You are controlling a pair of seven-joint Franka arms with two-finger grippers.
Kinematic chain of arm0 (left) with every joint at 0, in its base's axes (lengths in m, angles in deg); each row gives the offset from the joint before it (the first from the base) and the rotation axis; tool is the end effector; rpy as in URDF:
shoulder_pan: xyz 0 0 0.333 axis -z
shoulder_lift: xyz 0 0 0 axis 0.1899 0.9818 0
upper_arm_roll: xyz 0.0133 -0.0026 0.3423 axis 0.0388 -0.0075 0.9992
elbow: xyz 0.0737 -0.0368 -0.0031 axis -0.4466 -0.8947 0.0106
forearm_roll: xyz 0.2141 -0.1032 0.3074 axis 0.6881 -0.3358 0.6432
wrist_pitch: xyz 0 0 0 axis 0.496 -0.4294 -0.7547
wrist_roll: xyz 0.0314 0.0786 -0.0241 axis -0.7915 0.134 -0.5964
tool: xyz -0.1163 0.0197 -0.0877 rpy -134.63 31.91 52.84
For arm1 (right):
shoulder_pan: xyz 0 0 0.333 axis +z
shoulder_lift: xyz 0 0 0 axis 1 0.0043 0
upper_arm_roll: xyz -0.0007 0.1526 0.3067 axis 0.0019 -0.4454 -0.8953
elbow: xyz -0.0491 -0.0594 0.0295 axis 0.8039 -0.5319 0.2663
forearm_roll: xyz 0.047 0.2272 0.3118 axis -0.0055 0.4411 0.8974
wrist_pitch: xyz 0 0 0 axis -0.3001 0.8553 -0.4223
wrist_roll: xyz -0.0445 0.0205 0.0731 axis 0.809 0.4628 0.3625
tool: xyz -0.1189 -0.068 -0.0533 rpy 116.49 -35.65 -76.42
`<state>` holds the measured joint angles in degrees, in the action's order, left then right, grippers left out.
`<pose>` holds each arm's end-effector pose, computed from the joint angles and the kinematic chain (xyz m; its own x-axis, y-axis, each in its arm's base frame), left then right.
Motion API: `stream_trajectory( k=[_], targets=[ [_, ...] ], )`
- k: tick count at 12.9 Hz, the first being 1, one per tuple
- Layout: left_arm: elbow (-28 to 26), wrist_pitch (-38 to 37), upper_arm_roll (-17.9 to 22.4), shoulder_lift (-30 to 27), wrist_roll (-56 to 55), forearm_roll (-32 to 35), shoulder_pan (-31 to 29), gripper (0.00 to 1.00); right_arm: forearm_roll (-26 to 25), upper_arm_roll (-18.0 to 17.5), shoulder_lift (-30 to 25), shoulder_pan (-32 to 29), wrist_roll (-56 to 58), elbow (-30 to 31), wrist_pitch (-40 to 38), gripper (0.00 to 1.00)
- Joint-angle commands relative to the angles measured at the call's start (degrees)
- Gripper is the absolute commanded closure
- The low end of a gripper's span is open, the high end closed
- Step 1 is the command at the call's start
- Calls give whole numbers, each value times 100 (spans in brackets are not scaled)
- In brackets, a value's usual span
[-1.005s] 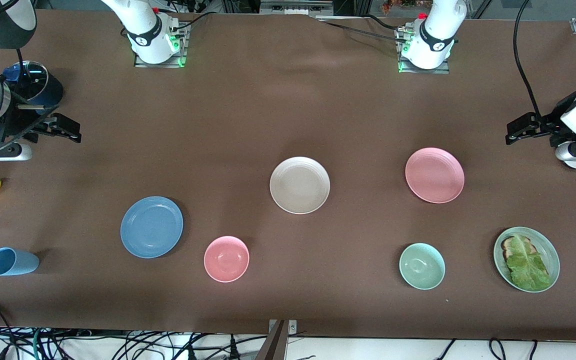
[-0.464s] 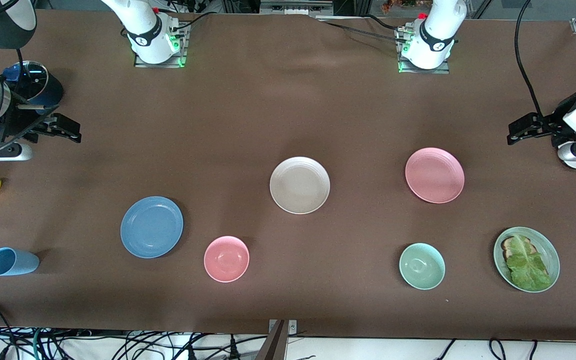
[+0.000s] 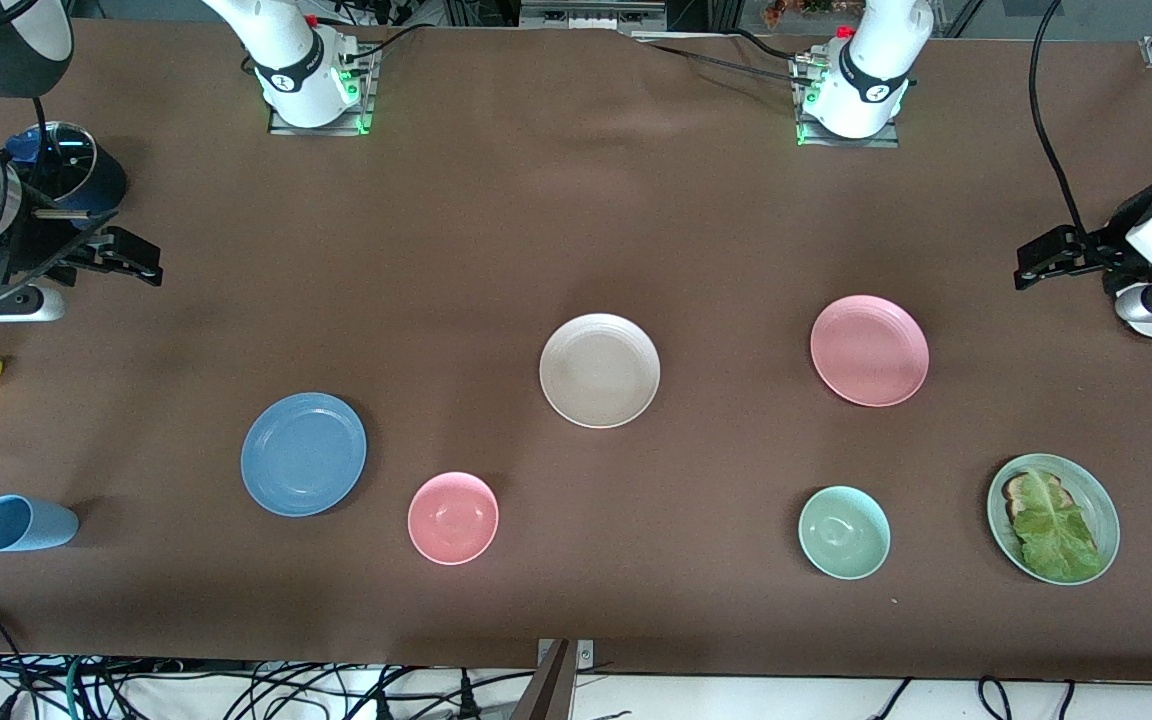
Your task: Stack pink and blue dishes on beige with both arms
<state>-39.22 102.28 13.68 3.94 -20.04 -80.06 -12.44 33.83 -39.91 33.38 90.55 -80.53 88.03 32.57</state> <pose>0.5797 -0.0006 0.5727 0.9969 -0.0284 -0.0739 -0.0294 -0.9995 -0.0130 0.5845 0.0332 0.5571 0.9967 0.0300 -0.0752 0.0327 -0.9989 0.0347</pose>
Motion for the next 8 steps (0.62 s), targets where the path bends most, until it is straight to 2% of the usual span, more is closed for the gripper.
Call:
stream_trajectory(
  k=[1, 8],
  targets=[
    [78, 5, -11, 12, 71, 124, -18, 0, 19, -41, 1, -36, -25, -57, -37, 0],
    [78, 5, -11, 21, 18, 107, -18, 0, 19, -15, 45, -54, -7, -57, -28, 0]
  ],
)
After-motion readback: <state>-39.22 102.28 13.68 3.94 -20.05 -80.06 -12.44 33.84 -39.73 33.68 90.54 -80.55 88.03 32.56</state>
